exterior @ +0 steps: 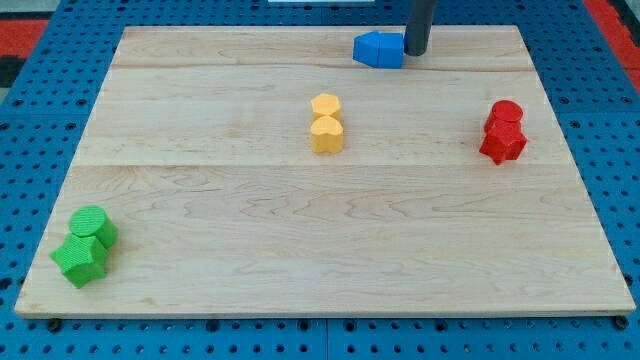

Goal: Move the blue cube along with the blue triangle towards top center

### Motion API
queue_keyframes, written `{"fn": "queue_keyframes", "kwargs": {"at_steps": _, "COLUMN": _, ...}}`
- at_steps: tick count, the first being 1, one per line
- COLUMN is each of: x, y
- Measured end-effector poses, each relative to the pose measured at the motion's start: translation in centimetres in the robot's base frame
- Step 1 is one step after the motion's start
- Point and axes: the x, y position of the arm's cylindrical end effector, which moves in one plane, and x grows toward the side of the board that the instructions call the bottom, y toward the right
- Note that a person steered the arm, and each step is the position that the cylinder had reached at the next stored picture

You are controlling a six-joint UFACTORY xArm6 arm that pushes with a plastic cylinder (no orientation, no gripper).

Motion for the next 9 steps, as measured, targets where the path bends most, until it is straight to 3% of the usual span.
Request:
{"fn": "queue_keyframes", "kwargs": {"at_steps": 3, "x": -0.1, "y": -2.3}}
{"fn": "queue_keyframes", "kwargs": {"at_steps": 5, "x": 3.3, "y": -4.6}}
{"fn": "queue_keyframes", "kwargs": {"at_steps": 7, "x": -0.9, "y": -2.6}}
{"fn": "queue_keyframes", "kwargs": {"at_steps": 9, "x": 1.4, "y": -3.5}}
